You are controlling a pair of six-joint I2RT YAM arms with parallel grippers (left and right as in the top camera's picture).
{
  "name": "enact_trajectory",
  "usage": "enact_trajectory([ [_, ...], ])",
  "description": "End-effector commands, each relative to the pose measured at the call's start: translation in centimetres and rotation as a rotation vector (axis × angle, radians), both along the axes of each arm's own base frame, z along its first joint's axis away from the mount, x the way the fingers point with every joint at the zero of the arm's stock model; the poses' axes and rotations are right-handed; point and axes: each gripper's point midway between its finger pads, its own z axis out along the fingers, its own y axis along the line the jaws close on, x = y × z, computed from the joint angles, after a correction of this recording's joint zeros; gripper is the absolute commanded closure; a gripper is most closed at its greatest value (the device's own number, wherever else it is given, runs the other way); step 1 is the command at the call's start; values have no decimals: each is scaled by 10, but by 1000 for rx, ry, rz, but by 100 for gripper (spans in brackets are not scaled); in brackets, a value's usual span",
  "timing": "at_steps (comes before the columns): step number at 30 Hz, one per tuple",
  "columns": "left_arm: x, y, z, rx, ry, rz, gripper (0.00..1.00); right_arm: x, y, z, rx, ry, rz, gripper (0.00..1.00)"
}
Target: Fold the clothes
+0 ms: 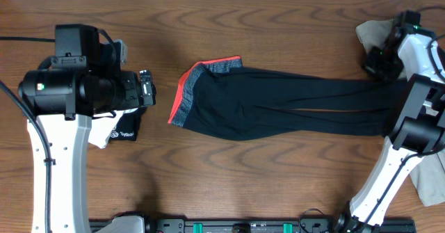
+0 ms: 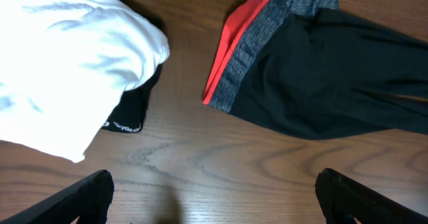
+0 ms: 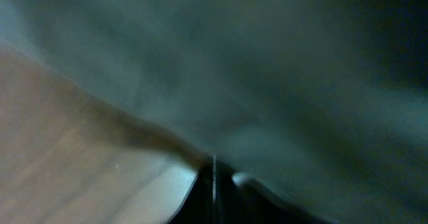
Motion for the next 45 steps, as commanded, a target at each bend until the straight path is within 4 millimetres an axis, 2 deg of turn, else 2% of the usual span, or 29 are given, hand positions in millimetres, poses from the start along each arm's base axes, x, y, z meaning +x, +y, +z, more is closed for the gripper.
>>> enact_trajectory([
  [1,0,1,1,15,-3,-6,2,-34,-67,4,-226,106,-122,99],
  [4,0,1,1,15,-6,-6,2,-37,-90,21,-220,58,-173,99],
  [7,2,1,2,15,-15,-6,2,-26,-88,33,-107,-35,-120,98],
  [11,3,2,2,15,-17,-6,2,-27,-99,53,-130,-62,-141,96],
  [14,3,2,1,16,-12,-6,2,-24,-101,80,-139,-112,-167,96],
  [16,3,1,1,15,-11,-7,2,-17,-94,104,-111,-176,-151,93],
  [18,3,1,1,12,-9,-8,2,-4,-74,135,-26,-284,-79,85],
  [20,3,-3,-3,-1,5,-18,2,10,-44,173,93,-423,40,73],
  [21,3,-6,-8,-8,20,-27,2,14,-27,192,159,-489,91,63],
  [25,4,-23,-34,-25,97,-92,2,5,31,254,349,-637,221,55],
  [28,7,-37,-57,-21,161,-137,1,-5,59,276,353,-647,291,52],
  [31,6,-48,-86,-11,247,-174,4,-13,85,288,352,-643,369,49],
  [32,6,-49,-96,1,273,-180,8,-16,93,289,354,-635,383,49],
  [33,6,-50,-109,15,304,-185,11,-18,99,289,354,-620,389,48],
  [36,17,-55,-140,16,324,-198,11,-23,111,284,366,-582,400,49],
  [39,45,-63,-161,15,260,-209,12,-26,123,281,380,-556,427,49],
  [45,100,-79,-171,2,78,-228,11,-30,137,273,351,-498,453,48],
])
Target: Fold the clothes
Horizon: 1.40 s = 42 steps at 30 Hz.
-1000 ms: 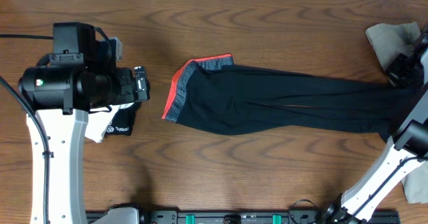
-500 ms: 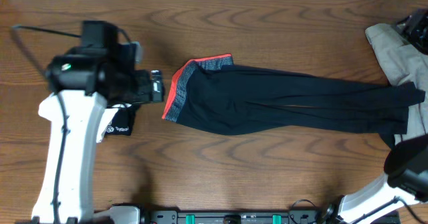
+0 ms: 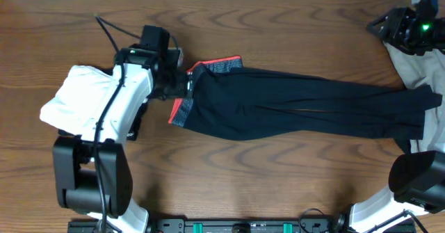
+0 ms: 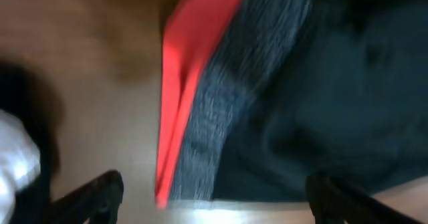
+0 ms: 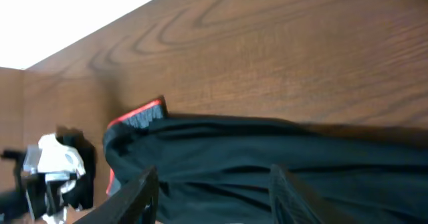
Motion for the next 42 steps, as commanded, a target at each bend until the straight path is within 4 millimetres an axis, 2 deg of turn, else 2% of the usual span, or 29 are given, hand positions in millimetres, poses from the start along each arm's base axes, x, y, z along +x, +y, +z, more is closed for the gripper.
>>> enact_trajectory([
  [1,16,-8,-2,-9,-57,-25,11,-2,10,-2,-55,10,34,48],
  [6,40,-23,-18,-23,-114,-48,11,-4,13,-9,-112,42,33,46],
  [10,43,-38,-35,-55,-101,-79,16,-5,11,-11,-135,51,25,45],
  [12,42,-41,-43,-51,-86,-85,28,-5,11,-11,-135,52,25,44],
  [14,42,-41,-46,-50,-79,-86,53,-5,11,-11,-135,51,25,44],
  [16,43,-39,-40,-44,-95,-103,90,-5,9,-11,-141,53,22,44],
  [17,45,-37,-33,-43,-108,-98,94,-5,8,-12,-150,56,17,44],
  [19,52,-30,-13,-42,-147,-76,94,-6,5,-14,-167,63,8,43],
  [25,81,15,66,8,-378,112,94,-9,4,-24,-166,93,8,43],
  [27,85,25,78,33,-422,139,94,-12,6,-32,-160,117,12,43],
  [31,86,51,77,157,-432,212,94,-19,11,-63,-152,189,27,43],
  [34,84,54,76,172,-424,217,94,-27,12,-96,-172,255,32,43],
  [36,83,54,75,173,-420,217,94,-33,5,-119,-210,309,-5,42],
  [39,80,54,73,177,-405,215,88,-46,-15,-155,-285,401,-129,43],
  [42,76,55,69,182,-383,212,72,-55,-20,-184,-305,438,-164,43],
])
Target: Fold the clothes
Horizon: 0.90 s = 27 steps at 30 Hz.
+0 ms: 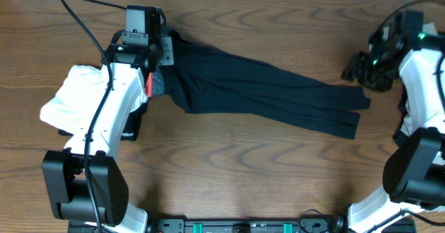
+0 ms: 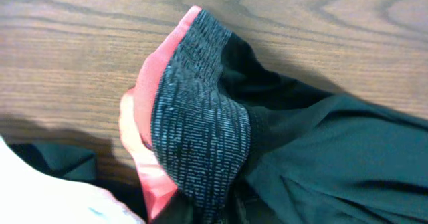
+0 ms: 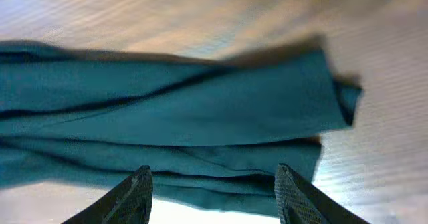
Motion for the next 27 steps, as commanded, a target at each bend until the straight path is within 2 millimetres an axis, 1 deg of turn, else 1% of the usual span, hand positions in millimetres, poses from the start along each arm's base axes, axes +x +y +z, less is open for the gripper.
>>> enact_trajectory([
  [1,-3,5,-3,18,20,24,66,-13,-14,-26,-77,54,-77,43],
  [2,-5,5,-4,19,28,24,61,-15,-13,-34,-77,55,-79,43],
  [4,-8,6,-7,21,46,24,59,-19,-17,-46,-91,69,-131,43],
  [5,-11,6,-8,22,57,24,56,-25,-22,-53,-115,90,-183,44],
  [8,-17,7,-11,25,85,23,54,-41,-37,-69,-188,138,-317,44],
  [11,-23,7,-11,25,102,21,53,-50,-45,-84,-220,149,-392,44],
  [15,-31,6,-3,19,105,17,53,-53,-48,-102,-215,121,-441,43],
  [17,-36,6,3,12,102,13,53,-48,-48,-109,-207,79,-444,44],
  [18,-38,5,7,7,99,9,53,-43,-47,-110,-193,53,-430,50],
  [21,-45,2,18,-14,87,-5,47,-24,-38,-107,-132,-22,-368,80],
  [23,-50,0,25,-25,80,-11,46,-8,-31,-97,-73,-82,-324,94],
  [24,-52,1,27,-25,79,-11,46,-2,-29,-91,-53,-104,-321,98],
  [26,-58,1,30,-24,85,-11,46,11,-32,-74,-32,-156,-318,99],
  [27,-61,2,31,-23,93,-11,46,20,-37,-61,-34,-194,-316,99],
])
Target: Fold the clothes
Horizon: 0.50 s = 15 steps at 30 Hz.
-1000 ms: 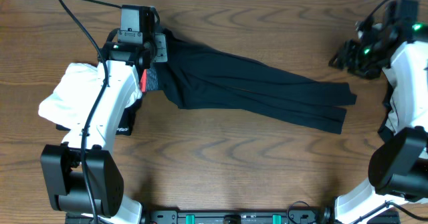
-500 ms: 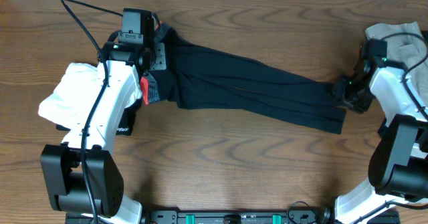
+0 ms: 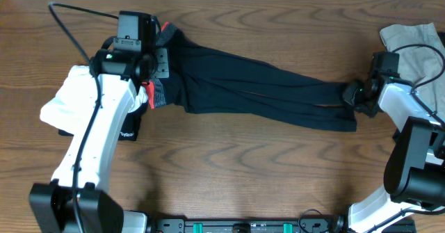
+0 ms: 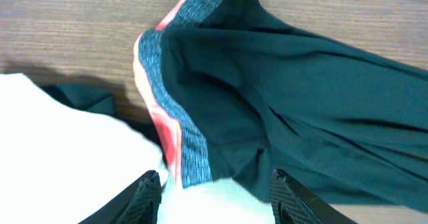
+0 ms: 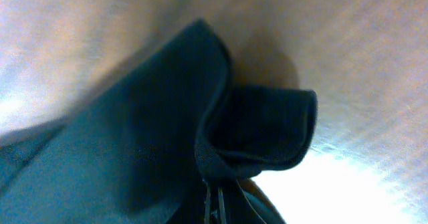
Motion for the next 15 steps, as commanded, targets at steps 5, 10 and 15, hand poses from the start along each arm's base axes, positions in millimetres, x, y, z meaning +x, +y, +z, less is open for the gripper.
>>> enact_trajectory([
  [5,-19,0,-1,-10,61,-3,46,64,-36,95,-14,-284,34,99],
  [10,-34,-14,-7,-83,128,-47,45,80,-66,125,-51,-385,-12,99],
  [15,-42,-17,-11,-95,166,-54,39,83,-91,134,-83,-438,-56,99],
])
